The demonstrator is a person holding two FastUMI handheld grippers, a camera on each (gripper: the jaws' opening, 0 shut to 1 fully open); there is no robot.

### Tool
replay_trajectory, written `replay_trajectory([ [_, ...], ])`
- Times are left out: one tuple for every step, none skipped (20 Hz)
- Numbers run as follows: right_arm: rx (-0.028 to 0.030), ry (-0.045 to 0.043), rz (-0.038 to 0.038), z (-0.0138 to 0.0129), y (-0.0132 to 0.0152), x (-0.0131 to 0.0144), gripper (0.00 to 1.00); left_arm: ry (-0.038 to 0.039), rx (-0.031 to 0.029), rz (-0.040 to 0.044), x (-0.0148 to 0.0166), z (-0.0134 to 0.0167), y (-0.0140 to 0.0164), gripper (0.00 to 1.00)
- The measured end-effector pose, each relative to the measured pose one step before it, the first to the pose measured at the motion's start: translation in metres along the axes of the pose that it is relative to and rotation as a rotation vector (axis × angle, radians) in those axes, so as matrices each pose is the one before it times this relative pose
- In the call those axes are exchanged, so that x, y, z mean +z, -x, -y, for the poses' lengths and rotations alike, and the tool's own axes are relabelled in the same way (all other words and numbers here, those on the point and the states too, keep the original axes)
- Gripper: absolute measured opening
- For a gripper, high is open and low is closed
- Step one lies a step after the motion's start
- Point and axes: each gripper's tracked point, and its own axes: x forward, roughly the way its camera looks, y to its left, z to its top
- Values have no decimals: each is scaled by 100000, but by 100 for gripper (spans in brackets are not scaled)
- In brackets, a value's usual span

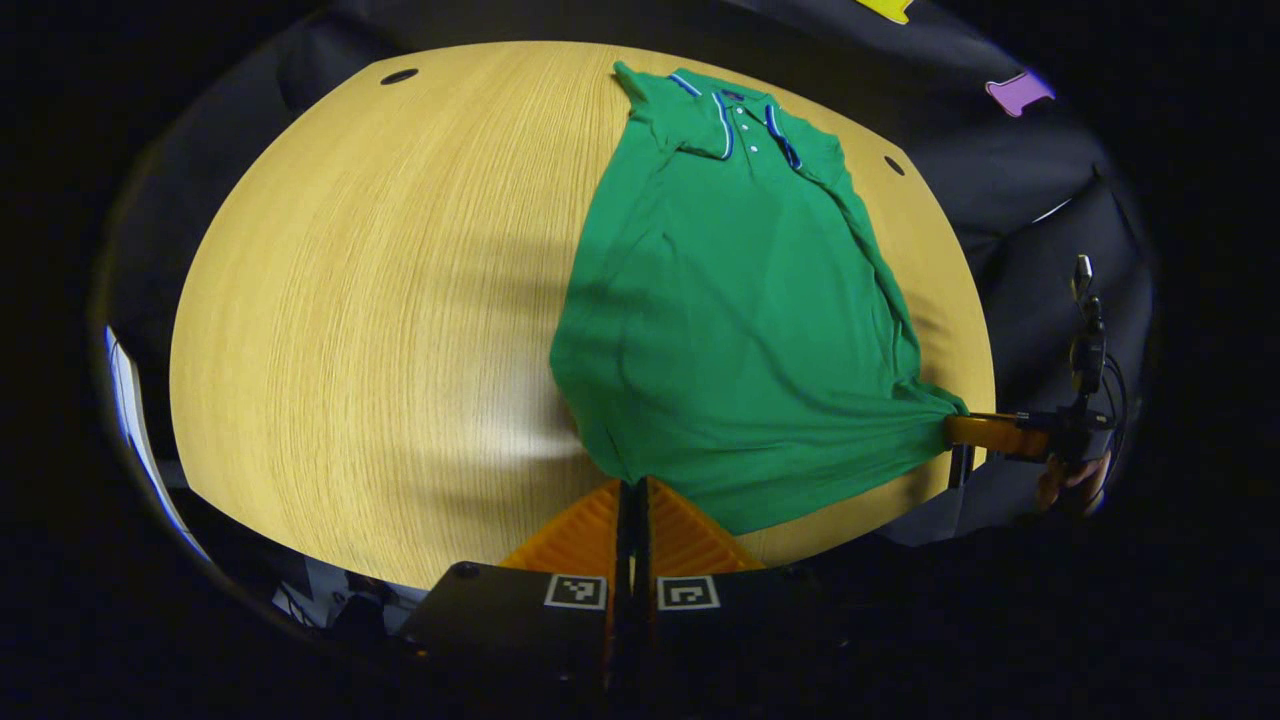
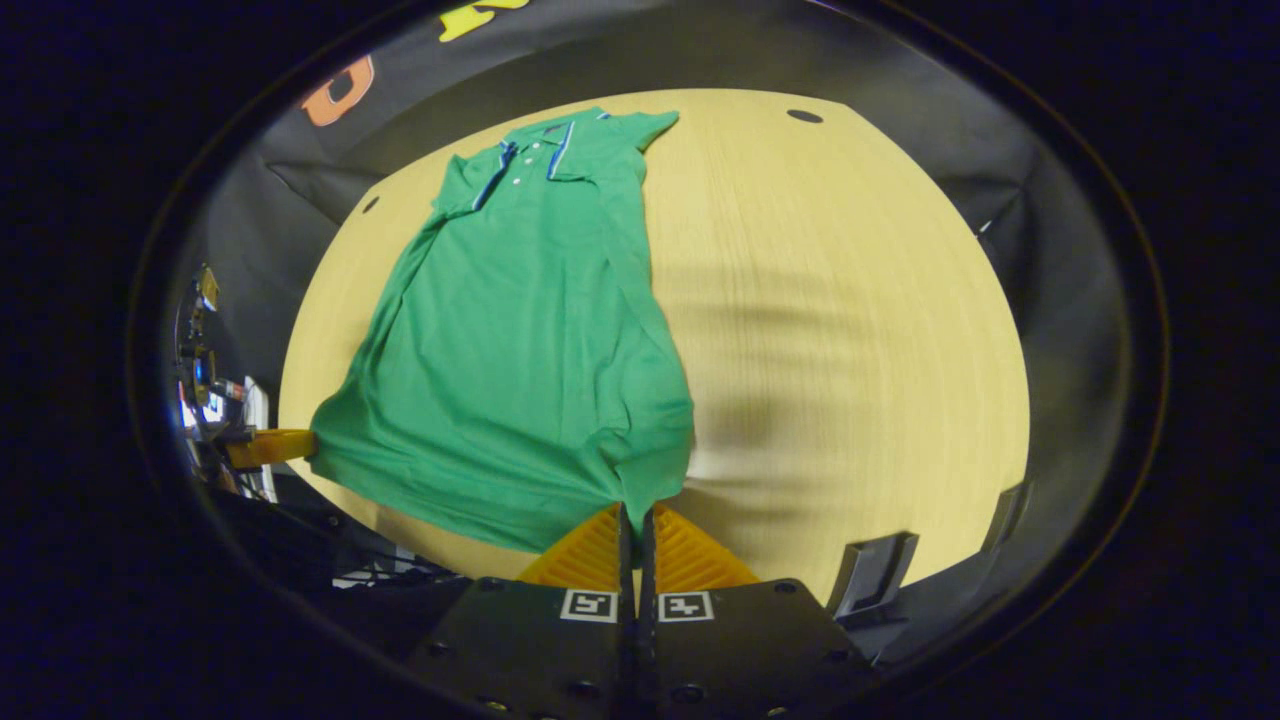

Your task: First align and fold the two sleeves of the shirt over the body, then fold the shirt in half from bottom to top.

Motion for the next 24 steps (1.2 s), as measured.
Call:
replay_trajectory([
  [236, 596, 1296, -83, 489, 667, 2, -814, 30, 1660, 708, 244, 257, 6],
  [118, 633, 1608, -55, 410, 813, 0, -235, -250, 1953, 661, 209, 190, 6],
  [106, 468, 1644, -72, 361, 810, 0, 107, -430, 1855, 632, 190, 95, 6],
  [215, 339, 1463, -38, 303, 782, 0, 44, -301, 1459, 656, 161, 218, 6],
  [81, -53, 1510, -22, 281, 723, 0, -403, -226, 1412, 765, 142, 164, 6],
  [212, -222, 1265, -39, 227, 743, 0, -717, 123, 1631, 796, 57, 139, 6],
  [406, -347, 1225, -88, 190, 633, 0, -839, 341, 1895, 970, -26, 32, 6],
  [547, -435, 1203, -91, 203, 709, 0, -896, 584, 2560, 1137, -106, 195, 6],
  [575, -237, 971, -85, 170, 627, 0, -1034, 578, 2171, 992, -158, 175, 6],
  [165, 403, 680, -41, 103, 684, 2, -1564, 719, 2452, 1303, -160, 58, 6],
  [94, 690, 1102, 2, 121, 820, 0, -1233, 488, 1402, 879, -95, 72, 6],
  [240, 441, 1388, -29, 178, 914, 0, -1055, 464, 1483, 886, -105, 212, 6],
  [254, 123, 1627, -110, 230, 997, 0, -792, 365, 1707, 832, -87, 55, 6],
  [220, -67, 1596, -43, 237, 974, 0, -634, 344, 1880, 865, 1, 104, 6],
  [183, -162, 1794, 9, 170, 1036, 0, -585, 234, 1829, 986, 162, -205, 6],
  [-82, -354, 1836, 92, 113, 1120, 0, -457, -27, 1941, 974, 133, -71, 6],
  [144, -714, 1825, 61, 239, 1363, 0, -335, 238, 1783, 930, 15, -87, 5],
  [182, -430, 1664, -82, -31, 1129, 0, -200, 123, 1767, 891, 11, -214, 6],
  [-8, -142, 1499, -20, -50, 1019, 0, -38, -421, 1334, 826, 91, -232, 6],
  [8, 79, 1276, -88, -53, 980, 0, -260, -370, 775, 784, 11, -256, 6],
  [62, 191, 1057, -152, -125, 964, 0, -456, 94, 1199, 898, -160, -184, 6],
  [-25, 267, 926, -182, -53, 993, 0, -581, 287, 1525, 1035, -127, -235, 6],
  [575, 139, 1449, -295, -70, 1199, 0, -684, 580, 1708, 1147, -210, -174, 6],
  [506, 229, 1618, -354, -154, 1245, 0, -499, 844, 1629, 1043, -300, -157, 6],
])
